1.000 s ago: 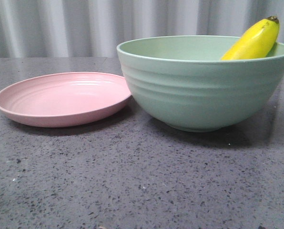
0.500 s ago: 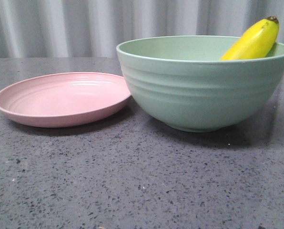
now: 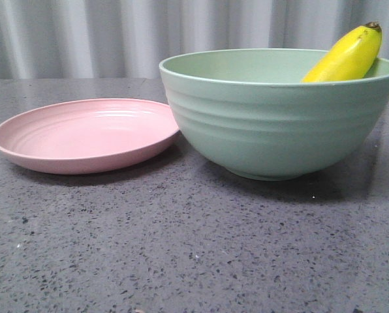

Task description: Transfer banana from pink plate to green bowl

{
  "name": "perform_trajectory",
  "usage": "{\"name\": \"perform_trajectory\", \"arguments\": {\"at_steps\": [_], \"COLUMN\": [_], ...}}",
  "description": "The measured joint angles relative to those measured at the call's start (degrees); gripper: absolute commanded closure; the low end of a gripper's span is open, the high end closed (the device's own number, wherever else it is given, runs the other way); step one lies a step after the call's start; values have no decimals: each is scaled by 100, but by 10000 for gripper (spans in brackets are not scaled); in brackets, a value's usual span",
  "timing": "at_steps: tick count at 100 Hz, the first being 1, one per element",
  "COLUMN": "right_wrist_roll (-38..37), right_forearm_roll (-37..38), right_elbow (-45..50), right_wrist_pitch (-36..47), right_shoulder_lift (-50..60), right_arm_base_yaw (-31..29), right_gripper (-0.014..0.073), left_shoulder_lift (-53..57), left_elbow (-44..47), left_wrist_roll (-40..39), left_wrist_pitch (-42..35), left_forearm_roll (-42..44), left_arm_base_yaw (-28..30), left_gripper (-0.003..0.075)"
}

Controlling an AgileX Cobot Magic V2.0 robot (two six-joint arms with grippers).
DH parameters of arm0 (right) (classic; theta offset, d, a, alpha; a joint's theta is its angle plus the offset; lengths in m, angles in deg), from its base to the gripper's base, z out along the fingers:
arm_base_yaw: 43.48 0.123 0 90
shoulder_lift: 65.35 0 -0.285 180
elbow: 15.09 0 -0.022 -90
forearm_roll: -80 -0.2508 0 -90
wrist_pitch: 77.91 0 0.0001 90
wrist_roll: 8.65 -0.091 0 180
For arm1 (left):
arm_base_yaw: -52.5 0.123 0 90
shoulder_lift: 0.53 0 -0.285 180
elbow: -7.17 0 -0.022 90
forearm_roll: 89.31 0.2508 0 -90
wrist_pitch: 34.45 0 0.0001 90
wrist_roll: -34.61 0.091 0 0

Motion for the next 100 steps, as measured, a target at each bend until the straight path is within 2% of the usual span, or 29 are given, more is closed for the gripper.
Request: {"name": "perform_trajectory", "arguments": {"at_steps": [87,100], "right_wrist_roll": [0,0], "right_forearm_roll": [0,0], "right_elbow": [0,64], "right_wrist_pitch": [13,221], "right_shoulder_lift": [0,0], "right_arm_base_yaw": [0,-173], "right_gripper": [661,661], "left_shoulder_lift": [0,0], "left_elbow": [0,0], "left_wrist_roll": [0,0], "left_wrist_pitch": [35,39], "left_forearm_roll": [0,0], "left_arm_base_yaw": [0,0], "left_gripper": [741,741]}}
